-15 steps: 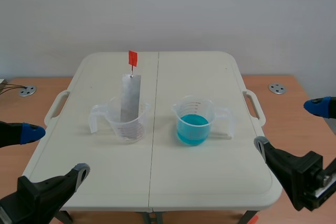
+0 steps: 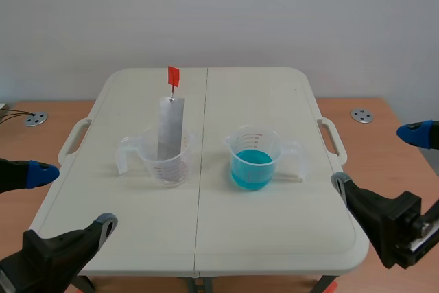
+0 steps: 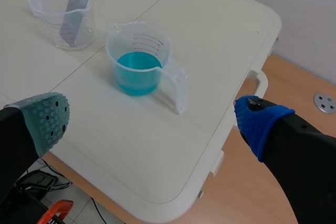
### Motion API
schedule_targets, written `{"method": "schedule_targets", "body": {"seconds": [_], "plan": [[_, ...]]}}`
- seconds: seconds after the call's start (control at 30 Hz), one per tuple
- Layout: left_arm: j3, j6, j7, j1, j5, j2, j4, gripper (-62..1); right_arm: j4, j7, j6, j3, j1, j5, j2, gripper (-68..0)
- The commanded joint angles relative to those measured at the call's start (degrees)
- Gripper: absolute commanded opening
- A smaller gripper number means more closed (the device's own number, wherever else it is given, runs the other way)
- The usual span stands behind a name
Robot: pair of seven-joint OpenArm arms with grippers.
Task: Hold the metal plate by the orange handle, dip it into the blue solution, take it out and point at it, then put the plate back in the beaker on the left.
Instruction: 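Lift the metal plate out of the left beaker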
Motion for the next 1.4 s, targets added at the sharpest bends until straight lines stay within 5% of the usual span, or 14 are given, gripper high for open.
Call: {"method": "schedule_targets", "body": {"seconds": [0.0,0.3,0.37,0.47,0.5,0.83,1.13,1.37], "plan": [[0.2,-0.1,-0.8,0.0,-0.3,0.3,0.8,1.4,0.4,0.7,-0.1,-0.3,1.4,0.5,0.1,-1.4],[0.2,0.2,-0.9,0.0,-0.4,0.3,0.8,1.4,0.4,0.0,-0.2,-5.4,5.6,0.5,0.1,-1.4],[0.2,0.2,-0.8,0.0,-0.4,0.3,0.8,-16.7,0.3,0.3,-0.3,-6.3,6.5,0.5,0.1,-1.4],[0.2,0.1,-1.0,0.0,-0.4,0.3,0.8,-57.7,0.3,0.4,-0.4,-7.3,8.0,0.5,0.1,-1.4],[0.2,0.1,-1.0,0.0,-0.4,0.3,0.8,-59.7,0.2,0.4,-0.4,-7.7,8.5,0.6,0.1,-1.4],[0.2,1.9,-1.1,4.3,0.6,-0.2,0.8,-58.1,-5.3,-0.2,-0.4,-12.6,17.2,2.1,0.1,-1.4],[-1.1,9.9,-0.8,20.8,11.1,-1.3,0.8,-58.1,-8.3,-0.2,-0.4,-17.7,25.5,4.3,0.1,-1.4],[-2.5,11.1,-0.8,31.1,15.4,-1.3,0.7,-58.1,-12.2,-1.3,-0.3,-21.2,31.8,6.7,-1.4,-1.4]]}}
